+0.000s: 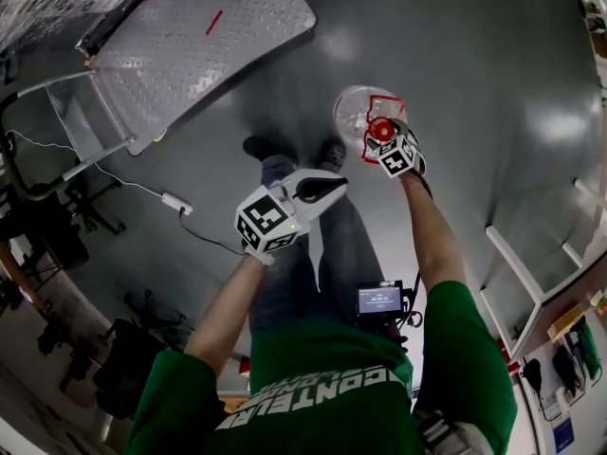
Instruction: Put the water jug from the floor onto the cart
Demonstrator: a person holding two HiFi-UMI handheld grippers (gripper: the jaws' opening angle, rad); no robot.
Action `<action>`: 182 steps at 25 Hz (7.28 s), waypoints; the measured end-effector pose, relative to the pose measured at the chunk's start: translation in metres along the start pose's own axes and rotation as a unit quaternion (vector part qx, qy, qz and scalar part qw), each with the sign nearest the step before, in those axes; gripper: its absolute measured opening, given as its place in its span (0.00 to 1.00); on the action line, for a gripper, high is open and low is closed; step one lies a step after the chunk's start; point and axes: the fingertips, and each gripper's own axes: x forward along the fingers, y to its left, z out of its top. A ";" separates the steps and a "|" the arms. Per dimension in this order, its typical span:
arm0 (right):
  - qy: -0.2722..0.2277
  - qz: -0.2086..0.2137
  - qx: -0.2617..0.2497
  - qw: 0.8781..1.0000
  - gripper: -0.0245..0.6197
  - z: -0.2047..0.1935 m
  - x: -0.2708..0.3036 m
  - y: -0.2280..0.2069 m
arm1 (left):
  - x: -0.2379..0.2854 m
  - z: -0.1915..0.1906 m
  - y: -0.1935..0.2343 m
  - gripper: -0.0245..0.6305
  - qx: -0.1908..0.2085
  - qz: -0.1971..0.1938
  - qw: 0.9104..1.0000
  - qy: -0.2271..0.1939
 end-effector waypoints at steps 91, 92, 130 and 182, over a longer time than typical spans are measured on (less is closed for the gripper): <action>-0.367 -0.069 0.018 0.927 0.51 0.455 -0.455 -0.074 | -0.180 0.261 -0.076 0.05 0.128 0.082 0.967 -0.202; -0.374 -0.068 0.019 0.925 0.51 0.464 -0.461 -0.074 | -0.184 0.266 -0.076 0.05 0.129 0.082 0.967 -0.203; -0.380 -0.037 -0.053 0.923 0.51 0.672 -0.417 0.014 | -0.373 0.302 0.025 0.05 0.111 0.140 0.944 -0.276; -0.303 0.102 -0.230 0.919 0.51 0.856 -0.269 -0.013 | -0.381 0.434 0.190 0.05 0.052 0.260 0.910 -0.318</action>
